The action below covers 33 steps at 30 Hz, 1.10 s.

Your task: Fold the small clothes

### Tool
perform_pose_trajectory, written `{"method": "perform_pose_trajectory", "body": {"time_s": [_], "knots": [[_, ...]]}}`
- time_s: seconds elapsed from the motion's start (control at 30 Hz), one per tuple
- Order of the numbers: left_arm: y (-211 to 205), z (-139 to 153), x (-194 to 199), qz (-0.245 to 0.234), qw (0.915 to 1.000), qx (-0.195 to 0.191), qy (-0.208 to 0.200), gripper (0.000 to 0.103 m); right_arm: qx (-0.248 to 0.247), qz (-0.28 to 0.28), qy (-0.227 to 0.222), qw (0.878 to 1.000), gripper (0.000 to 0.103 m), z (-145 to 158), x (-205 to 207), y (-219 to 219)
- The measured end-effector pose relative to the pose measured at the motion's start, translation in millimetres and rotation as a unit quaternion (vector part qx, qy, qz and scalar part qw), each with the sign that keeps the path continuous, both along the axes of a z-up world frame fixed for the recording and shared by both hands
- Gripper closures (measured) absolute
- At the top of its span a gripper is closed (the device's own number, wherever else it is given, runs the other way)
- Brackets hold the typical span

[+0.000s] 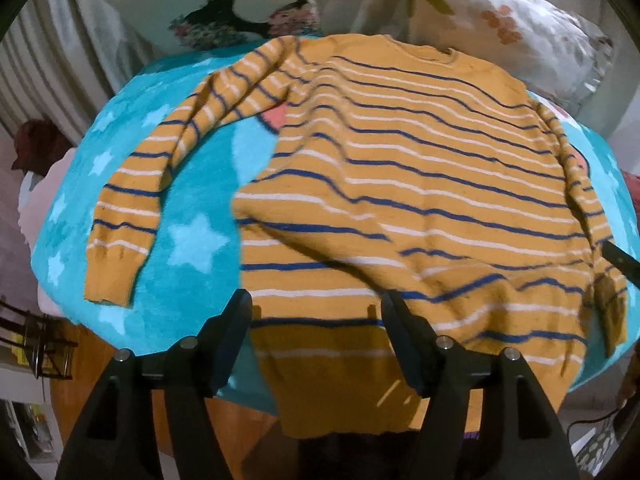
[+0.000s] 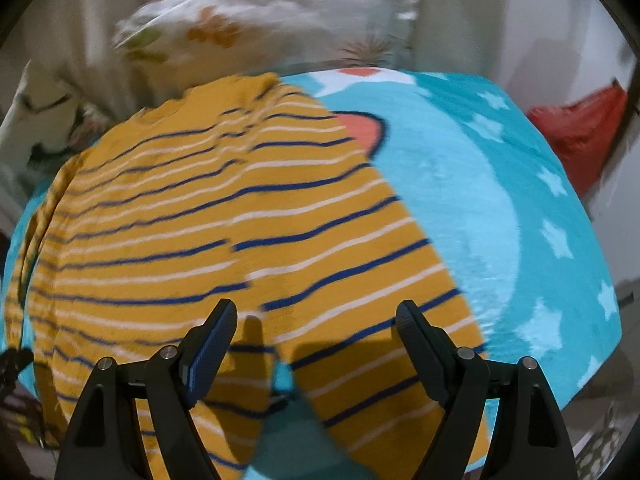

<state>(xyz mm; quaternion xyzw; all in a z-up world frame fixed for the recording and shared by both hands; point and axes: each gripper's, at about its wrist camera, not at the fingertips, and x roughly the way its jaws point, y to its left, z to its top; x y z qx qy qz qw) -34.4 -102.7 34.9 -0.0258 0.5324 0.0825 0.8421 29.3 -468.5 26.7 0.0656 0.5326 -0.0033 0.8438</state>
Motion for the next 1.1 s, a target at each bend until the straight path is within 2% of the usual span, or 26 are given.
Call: {"method": "perform_pose_trajectory", "body": {"time_s": [0.27, 0.57, 0.83, 1.1], "knots": [[-33, 4, -3, -0.045, 0.9990, -0.003, -0.005, 0.037, -0.014, 0.061, -0.011, 0.998, 0.017, 3, -17, 48], [-50, 3, -4, -0.068, 0.9977, -0.005, 0.001, 0.036, -0.024, 0.076, -0.008, 0.997, 0.017, 0, -24, 58], [-64, 6, -5, -0.085, 0.9964, -0.003, 0.000, 0.032, -0.028, 0.069, -0.007, 0.997, 0.017, -1, -32, 44], [-75, 3, -9, -0.102, 0.9947, 0.007, 0.009, 0.031, -0.033, -0.020, -0.014, 0.999, 0.017, 3, -31, -27]]}}
